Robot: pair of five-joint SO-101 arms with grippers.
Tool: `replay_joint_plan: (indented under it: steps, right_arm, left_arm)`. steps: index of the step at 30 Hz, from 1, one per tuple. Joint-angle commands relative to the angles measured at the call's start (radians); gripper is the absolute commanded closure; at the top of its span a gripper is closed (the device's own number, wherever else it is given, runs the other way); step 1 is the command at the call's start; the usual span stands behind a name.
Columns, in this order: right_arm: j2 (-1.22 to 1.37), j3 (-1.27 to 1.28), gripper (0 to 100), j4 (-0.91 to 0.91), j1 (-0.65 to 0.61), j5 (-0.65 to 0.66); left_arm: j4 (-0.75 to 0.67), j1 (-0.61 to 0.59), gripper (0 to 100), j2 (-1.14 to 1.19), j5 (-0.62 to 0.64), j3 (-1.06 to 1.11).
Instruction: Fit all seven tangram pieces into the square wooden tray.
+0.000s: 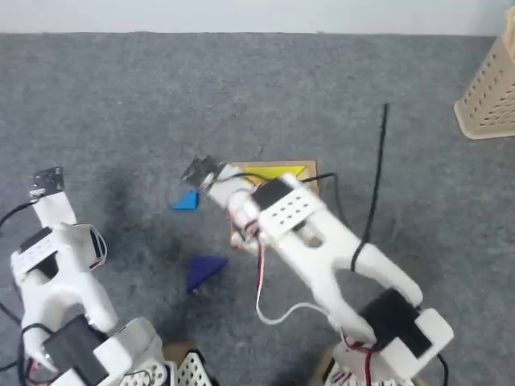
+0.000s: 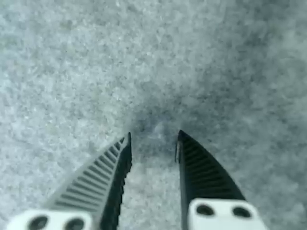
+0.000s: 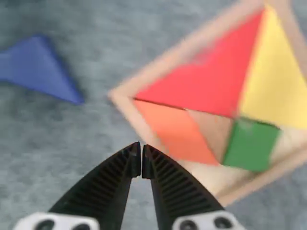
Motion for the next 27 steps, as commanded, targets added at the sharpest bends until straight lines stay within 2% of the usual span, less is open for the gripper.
replay_joint_plan:
  steps: [1, 6, 12, 19, 27]
  right_arm:
    - [-0.071, -0.006, 98.9, 0.012, -0.107, -0.008]
    - [-0.068, -0.006, 98.0, 0.01, -0.177, 0.006]
    - [-0.062, -0.005, 84.6, -0.002, -0.292, 0.031]
    - [0.035, -0.018, 84.2, -0.087, -0.349, 0.032]
    - [0.222, -0.176, 83.9, -0.09, -0.364, 0.028]
  left_arm:
    - [-0.015, 0.003, 85, -0.04, -0.011, -0.004]
    - [-0.015, 0.003, 85, -0.04, -0.011, -0.004]
    - [-0.015, 0.003, 85, -0.04, -0.011, -0.004]
    - [-0.015, 0.003, 85, -0.04, -0.011, -0.004]
    - [-0.015, 0.003, 85, -0.04, -0.011, -0.004]
